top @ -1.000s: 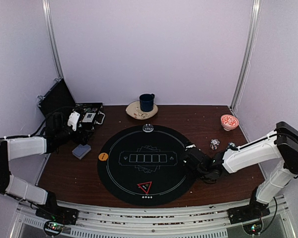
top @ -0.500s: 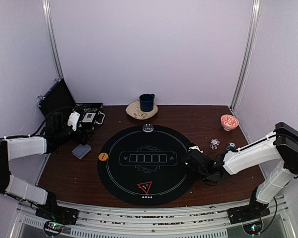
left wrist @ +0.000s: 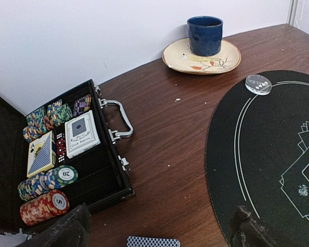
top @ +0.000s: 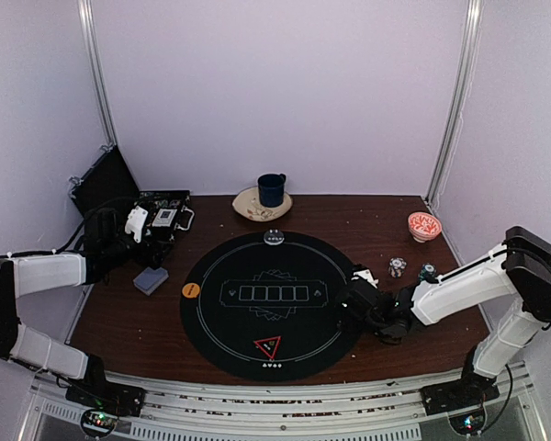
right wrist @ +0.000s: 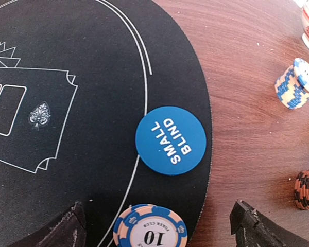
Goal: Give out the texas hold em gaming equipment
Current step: Place the poker chips pile in the small blind area, then adjust the poker chips pile on the poker table mat.
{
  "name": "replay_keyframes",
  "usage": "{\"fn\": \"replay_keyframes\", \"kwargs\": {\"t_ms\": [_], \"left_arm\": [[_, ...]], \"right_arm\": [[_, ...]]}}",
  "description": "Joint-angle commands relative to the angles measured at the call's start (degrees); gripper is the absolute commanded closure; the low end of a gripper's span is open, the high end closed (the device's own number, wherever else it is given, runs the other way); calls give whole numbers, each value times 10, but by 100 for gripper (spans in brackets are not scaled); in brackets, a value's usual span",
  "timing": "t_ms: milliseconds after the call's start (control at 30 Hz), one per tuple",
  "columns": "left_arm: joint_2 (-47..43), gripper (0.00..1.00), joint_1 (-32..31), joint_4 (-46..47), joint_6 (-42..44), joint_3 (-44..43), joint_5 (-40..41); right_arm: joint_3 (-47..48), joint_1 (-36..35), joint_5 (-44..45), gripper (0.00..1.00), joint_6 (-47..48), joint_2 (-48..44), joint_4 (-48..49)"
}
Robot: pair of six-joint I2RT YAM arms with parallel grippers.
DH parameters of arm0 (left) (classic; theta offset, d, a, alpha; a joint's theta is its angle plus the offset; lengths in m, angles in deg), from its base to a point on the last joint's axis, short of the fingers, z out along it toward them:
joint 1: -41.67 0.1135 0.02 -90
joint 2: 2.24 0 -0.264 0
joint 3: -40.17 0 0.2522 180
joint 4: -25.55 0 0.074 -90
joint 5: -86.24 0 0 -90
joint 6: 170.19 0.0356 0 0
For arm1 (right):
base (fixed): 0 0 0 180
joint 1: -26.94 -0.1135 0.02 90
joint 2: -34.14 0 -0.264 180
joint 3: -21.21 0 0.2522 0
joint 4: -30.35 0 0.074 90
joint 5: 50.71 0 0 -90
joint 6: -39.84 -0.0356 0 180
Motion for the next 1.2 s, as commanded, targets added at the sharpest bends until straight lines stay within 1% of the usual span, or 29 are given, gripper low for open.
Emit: {"fn": "replay_keyframes", "kwargs": {"t_ms": [0, 133, 267, 400, 500, 567, 733, 967, 1100, 1167], "left_arm": [[-12, 2, 4, 21, -2, -15, 1], [-12, 2, 4, 25, -3, -13, 1], [-8, 2, 5, 21, -3, -16, -1], [-11, 2, 5, 22, -3, -14, -2], [-13, 2, 5, 22, -3, -14, 1], [-12, 2, 4, 22, -3, -14, 2], [-12, 2, 4, 22, -2, -14, 3], [-10, 2, 5, 23, -2, -14, 2], [-9, 2, 4, 22, -2, -14, 2], [-10, 2, 4, 22, -1, -15, 2]], "right_arm": [[-26, -2, 40, 0, -16, -14, -4], [-73, -2, 76, 0, -58, -72, -10], [-126, -4, 72, 0, -80, -163, 10], [-151, -3, 53, 0, -61, -211, 35], [-145, -3, 38, 0, -46, -210, 39], [-130, -6, 30, 0, -45, -200, 19], [-110, -23, 54, 0, -65, -190, -18], [-100, -59, 97, 0, -95, -210, -66], [-80, -59, 106, 0, -78, -209, -92], [-87, -60, 116, 0, -52, -211, -65]]}}
